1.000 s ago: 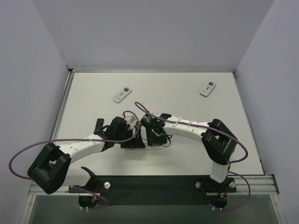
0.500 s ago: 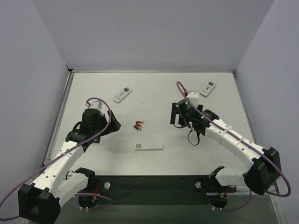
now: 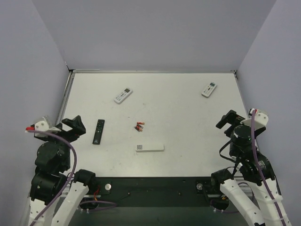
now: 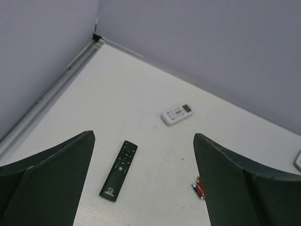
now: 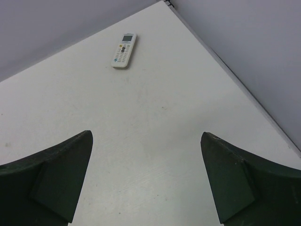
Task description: Load the batteries into the remote control
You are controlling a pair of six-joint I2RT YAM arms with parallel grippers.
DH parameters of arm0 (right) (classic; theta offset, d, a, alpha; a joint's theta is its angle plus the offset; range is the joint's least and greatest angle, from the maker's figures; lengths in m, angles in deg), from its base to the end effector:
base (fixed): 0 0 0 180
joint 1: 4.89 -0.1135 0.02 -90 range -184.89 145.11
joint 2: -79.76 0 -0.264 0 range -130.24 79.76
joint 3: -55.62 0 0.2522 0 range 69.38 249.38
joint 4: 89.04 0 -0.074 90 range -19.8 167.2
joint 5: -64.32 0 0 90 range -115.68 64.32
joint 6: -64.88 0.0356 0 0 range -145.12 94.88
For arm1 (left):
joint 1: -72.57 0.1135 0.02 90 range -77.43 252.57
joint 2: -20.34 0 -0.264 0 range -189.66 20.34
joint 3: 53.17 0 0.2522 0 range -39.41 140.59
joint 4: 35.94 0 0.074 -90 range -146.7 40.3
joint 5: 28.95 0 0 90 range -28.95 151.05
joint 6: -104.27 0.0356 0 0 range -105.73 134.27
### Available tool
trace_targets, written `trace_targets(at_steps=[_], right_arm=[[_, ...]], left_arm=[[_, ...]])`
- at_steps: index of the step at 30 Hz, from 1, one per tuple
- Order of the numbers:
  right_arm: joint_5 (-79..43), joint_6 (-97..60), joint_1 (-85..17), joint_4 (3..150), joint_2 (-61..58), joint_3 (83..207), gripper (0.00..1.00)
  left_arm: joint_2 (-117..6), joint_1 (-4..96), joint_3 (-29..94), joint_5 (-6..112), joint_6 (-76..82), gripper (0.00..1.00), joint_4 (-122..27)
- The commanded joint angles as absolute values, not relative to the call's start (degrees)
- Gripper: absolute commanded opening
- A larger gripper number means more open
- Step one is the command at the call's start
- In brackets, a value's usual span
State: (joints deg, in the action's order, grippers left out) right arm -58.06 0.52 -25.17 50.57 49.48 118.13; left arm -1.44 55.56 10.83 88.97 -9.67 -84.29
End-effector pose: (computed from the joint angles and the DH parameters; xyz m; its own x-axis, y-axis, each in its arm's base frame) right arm 0.1083 0.0197 0.3663 -0.0315 0.3779 -0.9253 0.2420 0.9011 0.3598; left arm 0.0684 -0.0035 0.3697 -0.0176 -0.3696 -0.9290 -0.2121 0.9094 -0.3578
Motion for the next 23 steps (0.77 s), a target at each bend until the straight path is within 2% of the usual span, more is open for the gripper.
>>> trace_targets(at_steps=[1,9,23], right_arm=[[-64.26,-5.26,-25.02,53.19,53.91,114.73,0.93],[-65.14,-14.47,-25.02,58.91,63.32,109.38,0.99],[-63.91,-16.86,-25.02,60.41,68.86,107.26,0.99]], left_arm=[[8.09,55.96,6.83,98.92,-3.14,0.98,-78.28],[18.05,55.96,1.55,101.83,1.52,0.97,-70.71],[15.68,55.96,-1.78,106.31,-3.04,0.97,-68.42]])
